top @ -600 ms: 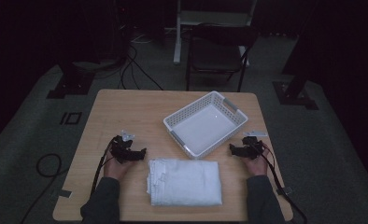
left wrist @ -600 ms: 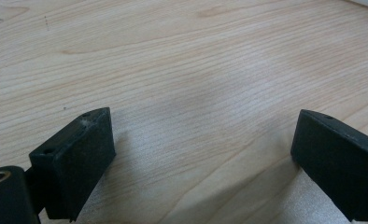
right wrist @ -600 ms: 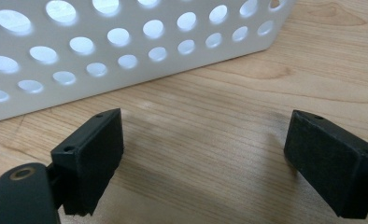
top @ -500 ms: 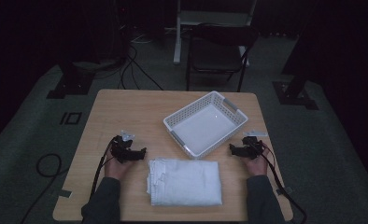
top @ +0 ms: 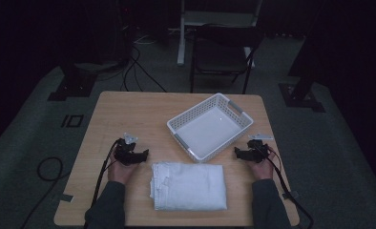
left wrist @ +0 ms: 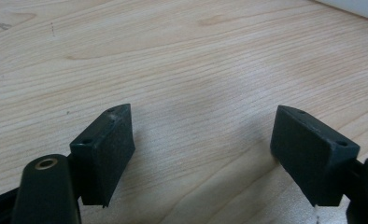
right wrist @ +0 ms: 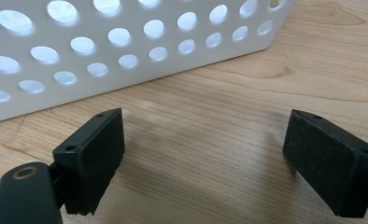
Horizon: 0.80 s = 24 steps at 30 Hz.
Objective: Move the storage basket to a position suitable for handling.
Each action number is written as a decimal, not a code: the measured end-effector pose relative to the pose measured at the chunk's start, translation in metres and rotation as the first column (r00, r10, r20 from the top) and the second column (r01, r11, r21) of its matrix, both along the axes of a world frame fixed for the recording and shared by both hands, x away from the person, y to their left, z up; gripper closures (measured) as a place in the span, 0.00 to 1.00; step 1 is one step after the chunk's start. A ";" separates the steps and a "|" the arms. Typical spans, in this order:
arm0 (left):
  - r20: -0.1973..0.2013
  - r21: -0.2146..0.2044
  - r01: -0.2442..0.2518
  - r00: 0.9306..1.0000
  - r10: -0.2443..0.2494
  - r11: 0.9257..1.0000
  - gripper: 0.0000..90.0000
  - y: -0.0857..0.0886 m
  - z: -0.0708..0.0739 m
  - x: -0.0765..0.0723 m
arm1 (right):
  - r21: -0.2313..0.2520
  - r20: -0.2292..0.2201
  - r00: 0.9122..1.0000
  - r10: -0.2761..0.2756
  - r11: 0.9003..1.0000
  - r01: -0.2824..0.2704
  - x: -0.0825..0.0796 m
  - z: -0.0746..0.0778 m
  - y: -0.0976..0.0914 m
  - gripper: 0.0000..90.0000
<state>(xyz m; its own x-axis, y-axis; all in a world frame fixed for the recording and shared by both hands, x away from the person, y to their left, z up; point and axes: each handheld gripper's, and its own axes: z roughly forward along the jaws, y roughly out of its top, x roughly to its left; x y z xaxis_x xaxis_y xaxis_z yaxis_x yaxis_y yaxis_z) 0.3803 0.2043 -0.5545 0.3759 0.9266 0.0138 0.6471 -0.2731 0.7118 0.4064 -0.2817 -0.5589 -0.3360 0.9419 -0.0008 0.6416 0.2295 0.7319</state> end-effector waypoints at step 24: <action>0.002 -0.182 -0.013 1.000 0.013 0.983 0.39 0.008 0.032 -0.011 | 0.000 -0.001 1.000 0.016 1.000 -0.016 0.000 0.000 0.000 0.14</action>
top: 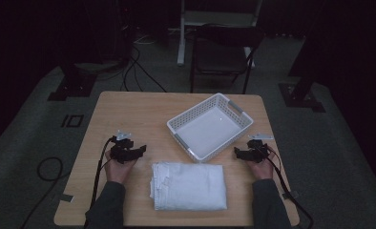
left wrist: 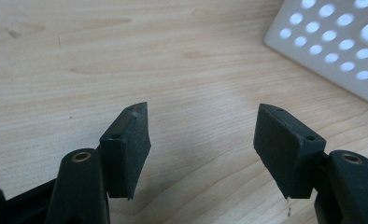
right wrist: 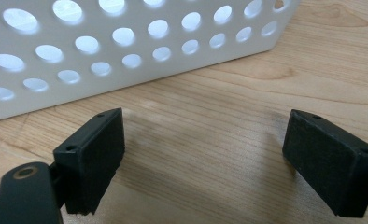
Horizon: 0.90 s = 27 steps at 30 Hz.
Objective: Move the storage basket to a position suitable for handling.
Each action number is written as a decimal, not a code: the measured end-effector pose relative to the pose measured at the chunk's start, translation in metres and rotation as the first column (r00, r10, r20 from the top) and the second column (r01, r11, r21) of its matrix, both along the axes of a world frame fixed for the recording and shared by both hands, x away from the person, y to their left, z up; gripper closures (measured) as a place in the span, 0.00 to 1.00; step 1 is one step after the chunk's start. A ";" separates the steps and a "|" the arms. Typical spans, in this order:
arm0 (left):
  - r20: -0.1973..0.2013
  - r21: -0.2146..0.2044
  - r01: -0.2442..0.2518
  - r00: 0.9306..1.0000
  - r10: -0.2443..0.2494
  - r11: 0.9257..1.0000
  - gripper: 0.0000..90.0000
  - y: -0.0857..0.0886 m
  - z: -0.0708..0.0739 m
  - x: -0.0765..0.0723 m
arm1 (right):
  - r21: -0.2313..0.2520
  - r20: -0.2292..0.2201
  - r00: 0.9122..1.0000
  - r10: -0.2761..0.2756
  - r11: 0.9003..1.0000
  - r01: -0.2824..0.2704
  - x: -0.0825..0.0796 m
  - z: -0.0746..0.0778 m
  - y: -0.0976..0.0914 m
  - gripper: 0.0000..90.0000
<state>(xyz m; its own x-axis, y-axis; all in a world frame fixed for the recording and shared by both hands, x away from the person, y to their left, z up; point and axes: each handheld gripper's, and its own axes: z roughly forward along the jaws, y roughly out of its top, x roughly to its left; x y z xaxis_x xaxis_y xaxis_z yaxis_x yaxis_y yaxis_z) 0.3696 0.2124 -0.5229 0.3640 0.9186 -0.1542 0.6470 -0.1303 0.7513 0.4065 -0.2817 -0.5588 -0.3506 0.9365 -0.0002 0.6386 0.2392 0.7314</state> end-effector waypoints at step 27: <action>0.080 -0.035 0.141 0.987 -0.137 0.989 0.34 -0.049 0.040 -0.014 | 0.000 0.000 1.000 0.001 1.000 -0.001 -0.001 0.000 0.000 0.14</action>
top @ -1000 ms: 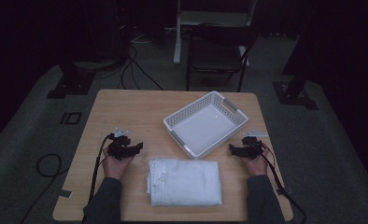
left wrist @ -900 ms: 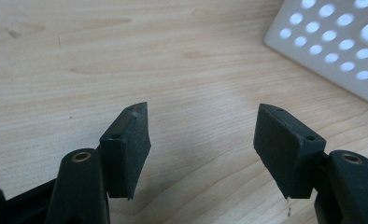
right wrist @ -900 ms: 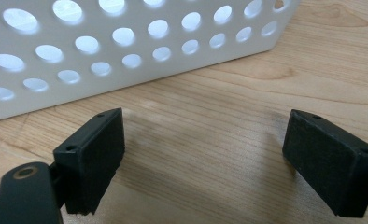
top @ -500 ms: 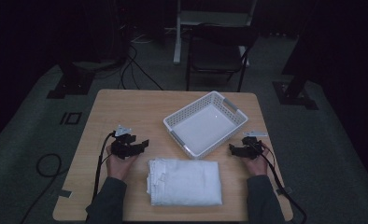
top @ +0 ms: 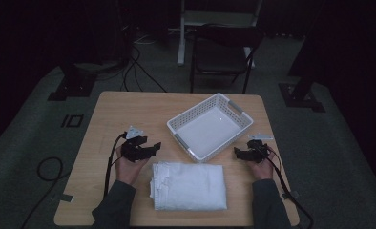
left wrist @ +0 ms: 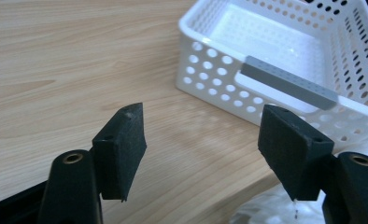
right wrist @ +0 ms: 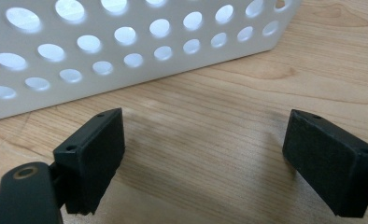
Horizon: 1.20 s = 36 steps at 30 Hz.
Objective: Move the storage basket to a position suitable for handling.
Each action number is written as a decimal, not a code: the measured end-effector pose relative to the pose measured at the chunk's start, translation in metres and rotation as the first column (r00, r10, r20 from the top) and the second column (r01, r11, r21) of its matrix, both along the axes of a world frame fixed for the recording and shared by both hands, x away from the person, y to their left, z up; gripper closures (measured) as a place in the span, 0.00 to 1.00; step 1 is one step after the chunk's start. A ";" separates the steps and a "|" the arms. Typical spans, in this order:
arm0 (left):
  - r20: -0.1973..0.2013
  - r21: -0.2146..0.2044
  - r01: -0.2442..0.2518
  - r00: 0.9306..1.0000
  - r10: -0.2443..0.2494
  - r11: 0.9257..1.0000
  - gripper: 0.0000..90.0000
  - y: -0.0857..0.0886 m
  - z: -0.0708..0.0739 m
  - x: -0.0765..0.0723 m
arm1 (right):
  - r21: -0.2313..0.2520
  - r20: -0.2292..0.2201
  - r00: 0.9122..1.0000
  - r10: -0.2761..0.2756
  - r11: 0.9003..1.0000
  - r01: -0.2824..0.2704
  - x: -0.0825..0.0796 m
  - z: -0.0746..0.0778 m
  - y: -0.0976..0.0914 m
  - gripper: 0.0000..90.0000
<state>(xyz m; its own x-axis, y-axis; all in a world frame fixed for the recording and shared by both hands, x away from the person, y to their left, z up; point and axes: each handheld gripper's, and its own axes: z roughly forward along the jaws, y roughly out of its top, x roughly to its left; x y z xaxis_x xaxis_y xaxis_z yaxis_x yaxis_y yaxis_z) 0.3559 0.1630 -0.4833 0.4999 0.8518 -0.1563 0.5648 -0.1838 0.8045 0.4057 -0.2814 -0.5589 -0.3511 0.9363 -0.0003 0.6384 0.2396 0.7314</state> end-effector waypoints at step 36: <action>-0.050 0.067 0.079 0.996 -0.075 0.995 0.20 -0.090 0.004 0.026 | 0.000 0.000 1.000 0.000 1.000 0.000 0.000 0.000 0.000 0.14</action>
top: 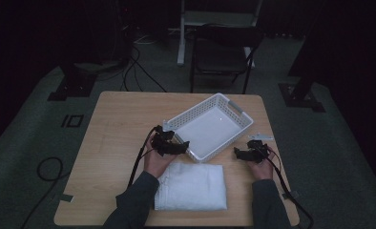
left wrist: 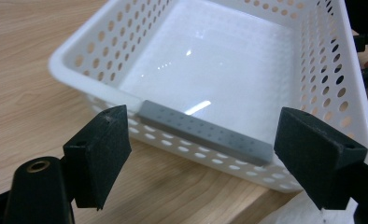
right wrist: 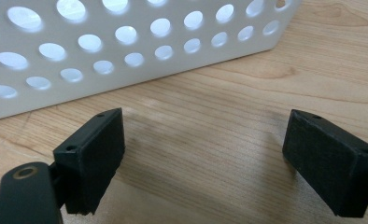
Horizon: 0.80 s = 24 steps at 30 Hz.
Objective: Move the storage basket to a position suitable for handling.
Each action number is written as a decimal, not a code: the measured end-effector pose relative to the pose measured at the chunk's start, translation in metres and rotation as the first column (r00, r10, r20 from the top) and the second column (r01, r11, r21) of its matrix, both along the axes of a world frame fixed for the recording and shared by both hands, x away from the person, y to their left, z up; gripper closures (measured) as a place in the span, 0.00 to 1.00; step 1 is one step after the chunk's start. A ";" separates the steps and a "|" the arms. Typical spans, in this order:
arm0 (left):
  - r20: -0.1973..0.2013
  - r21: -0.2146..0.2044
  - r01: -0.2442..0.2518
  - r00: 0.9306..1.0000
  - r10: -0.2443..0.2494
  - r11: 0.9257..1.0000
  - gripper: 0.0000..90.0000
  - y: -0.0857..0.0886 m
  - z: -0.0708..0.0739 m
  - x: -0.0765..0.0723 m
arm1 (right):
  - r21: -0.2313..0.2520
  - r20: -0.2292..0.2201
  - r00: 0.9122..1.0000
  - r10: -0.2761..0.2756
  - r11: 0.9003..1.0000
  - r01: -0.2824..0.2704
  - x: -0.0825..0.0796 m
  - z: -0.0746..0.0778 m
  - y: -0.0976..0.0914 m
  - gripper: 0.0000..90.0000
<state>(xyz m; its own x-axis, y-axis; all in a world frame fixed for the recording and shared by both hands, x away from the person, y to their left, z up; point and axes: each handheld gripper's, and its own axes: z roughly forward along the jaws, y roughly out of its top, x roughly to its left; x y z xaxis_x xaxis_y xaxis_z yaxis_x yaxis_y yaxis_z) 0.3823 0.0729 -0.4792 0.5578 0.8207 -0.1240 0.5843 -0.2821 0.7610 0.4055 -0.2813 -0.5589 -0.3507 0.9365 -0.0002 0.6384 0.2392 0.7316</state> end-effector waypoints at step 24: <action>0.011 0.090 -0.105 0.994 0.104 0.990 0.48 0.002 -0.006 0.028 | 0.001 0.000 1.000 0.004 1.000 -0.004 0.000 0.000 0.000 0.14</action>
<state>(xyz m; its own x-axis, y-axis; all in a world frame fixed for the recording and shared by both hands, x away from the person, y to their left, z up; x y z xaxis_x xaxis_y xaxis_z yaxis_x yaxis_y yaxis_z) 0.4106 0.0752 -0.4848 0.4689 0.8822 -0.0438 0.6096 -0.2873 0.7388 0.4056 -0.2816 -0.5589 -0.3540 0.9352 0.0004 0.6377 0.2411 0.7316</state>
